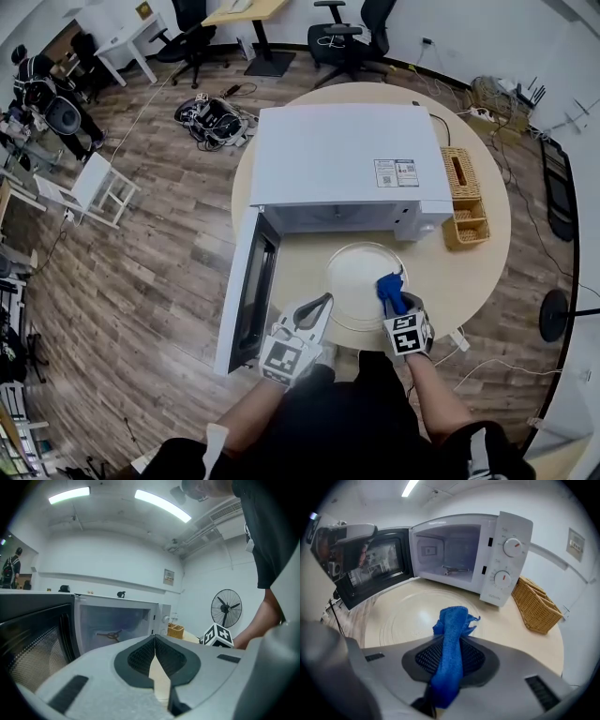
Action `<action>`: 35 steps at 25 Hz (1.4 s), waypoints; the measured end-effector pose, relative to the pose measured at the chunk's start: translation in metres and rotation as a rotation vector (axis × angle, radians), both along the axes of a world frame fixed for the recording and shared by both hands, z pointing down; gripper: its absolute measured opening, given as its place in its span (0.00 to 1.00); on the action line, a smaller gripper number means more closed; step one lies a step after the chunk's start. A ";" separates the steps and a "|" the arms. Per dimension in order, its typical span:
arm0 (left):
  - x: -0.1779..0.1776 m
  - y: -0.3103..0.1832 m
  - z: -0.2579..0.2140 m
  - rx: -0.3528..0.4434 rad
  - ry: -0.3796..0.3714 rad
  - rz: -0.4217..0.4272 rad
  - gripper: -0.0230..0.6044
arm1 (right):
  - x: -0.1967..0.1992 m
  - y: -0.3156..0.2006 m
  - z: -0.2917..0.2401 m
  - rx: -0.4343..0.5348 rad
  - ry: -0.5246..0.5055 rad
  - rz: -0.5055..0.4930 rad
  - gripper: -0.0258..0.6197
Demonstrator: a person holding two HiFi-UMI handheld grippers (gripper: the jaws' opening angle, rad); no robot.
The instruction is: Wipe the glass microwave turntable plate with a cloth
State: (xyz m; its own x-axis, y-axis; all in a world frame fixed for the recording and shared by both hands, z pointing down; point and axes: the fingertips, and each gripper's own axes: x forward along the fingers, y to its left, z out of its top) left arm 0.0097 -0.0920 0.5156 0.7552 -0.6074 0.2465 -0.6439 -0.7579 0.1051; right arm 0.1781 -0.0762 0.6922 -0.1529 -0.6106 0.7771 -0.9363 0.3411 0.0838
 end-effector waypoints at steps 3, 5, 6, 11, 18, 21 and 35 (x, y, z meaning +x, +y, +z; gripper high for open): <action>0.001 -0.002 -0.007 0.017 0.004 -0.001 0.05 | -0.012 -0.014 -0.043 0.130 -0.084 0.015 0.16; 0.000 -0.005 -0.012 0.031 0.001 -0.009 0.05 | -0.024 -0.025 -0.089 0.253 -0.129 -0.004 0.16; -0.001 -0.006 -0.014 0.034 0.000 -0.015 0.05 | -0.030 -0.030 -0.114 0.319 -0.144 -0.015 0.16; -0.006 -0.011 -0.030 0.069 0.008 -0.030 0.05 | -0.045 -0.043 -0.229 0.599 -0.208 -0.038 0.16; -0.012 -0.016 -0.070 0.211 -0.028 -0.032 0.05 | -0.053 -0.030 -0.328 0.853 -0.235 -0.073 0.16; -0.018 -0.019 -0.083 0.200 0.017 -0.068 0.05 | -0.055 -0.022 -0.344 0.916 -0.265 -0.067 0.16; -0.025 -0.005 -0.114 0.247 0.089 -0.073 0.05 | -0.058 -0.004 -0.363 0.985 -0.235 -0.069 0.14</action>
State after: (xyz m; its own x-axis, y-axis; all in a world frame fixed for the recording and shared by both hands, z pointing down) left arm -0.0151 -0.0969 0.4012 0.7191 -0.6947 0.0188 -0.6944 -0.7193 -0.0186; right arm 0.1201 -0.0805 0.3292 -0.2959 -0.9475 -0.1210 -0.9462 0.2734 0.1732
